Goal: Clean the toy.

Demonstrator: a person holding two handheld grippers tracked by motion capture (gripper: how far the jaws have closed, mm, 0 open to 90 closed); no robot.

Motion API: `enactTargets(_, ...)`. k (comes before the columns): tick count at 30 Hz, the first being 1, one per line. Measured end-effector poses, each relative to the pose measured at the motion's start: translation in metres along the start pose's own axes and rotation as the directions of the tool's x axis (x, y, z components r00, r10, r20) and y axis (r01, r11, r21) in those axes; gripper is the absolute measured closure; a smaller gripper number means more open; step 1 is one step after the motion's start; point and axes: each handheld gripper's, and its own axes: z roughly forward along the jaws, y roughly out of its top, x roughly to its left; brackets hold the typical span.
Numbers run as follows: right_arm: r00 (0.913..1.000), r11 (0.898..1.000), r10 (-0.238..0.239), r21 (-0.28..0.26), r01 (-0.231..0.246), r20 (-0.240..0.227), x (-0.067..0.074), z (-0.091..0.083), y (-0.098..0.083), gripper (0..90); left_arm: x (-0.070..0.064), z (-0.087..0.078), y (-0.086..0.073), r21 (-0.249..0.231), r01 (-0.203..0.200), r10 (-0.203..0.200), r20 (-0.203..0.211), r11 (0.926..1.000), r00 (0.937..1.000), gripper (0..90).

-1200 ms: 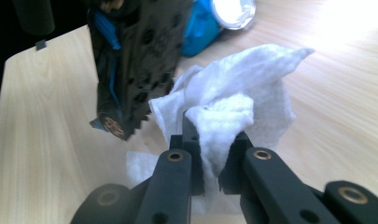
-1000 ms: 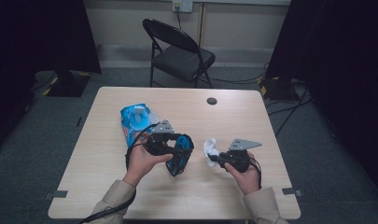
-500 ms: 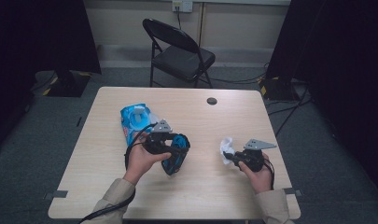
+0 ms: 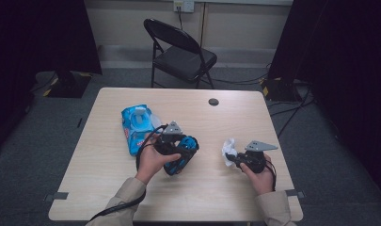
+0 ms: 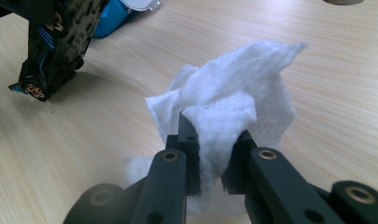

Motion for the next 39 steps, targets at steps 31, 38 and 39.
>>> enactTargets(31,0.9983,1.000,0.011,0.012,-0.012,0.058,-0.001,0.000,-0.001,54.3,0.003,0.049,-0.009,0.135,-0.004,0.008,-0.029,0.9908,0.9996,26.0)
enactTargets(38,0.9984,1.000,0.011,0.016,-0.012,0.056,-0.002,-0.001,-0.001,51.5,0.003,0.049,-0.009,0.142,0.001,0.004,-0.036,0.9898,0.9994,25.9)
enactTargets(39,0.9984,1.000,0.010,0.017,-0.011,0.056,-0.002,-0.001,-0.001,50.8,0.003,0.049,-0.009,0.143,0.004,0.001,-0.038,0.9897,0.9993,25.9)
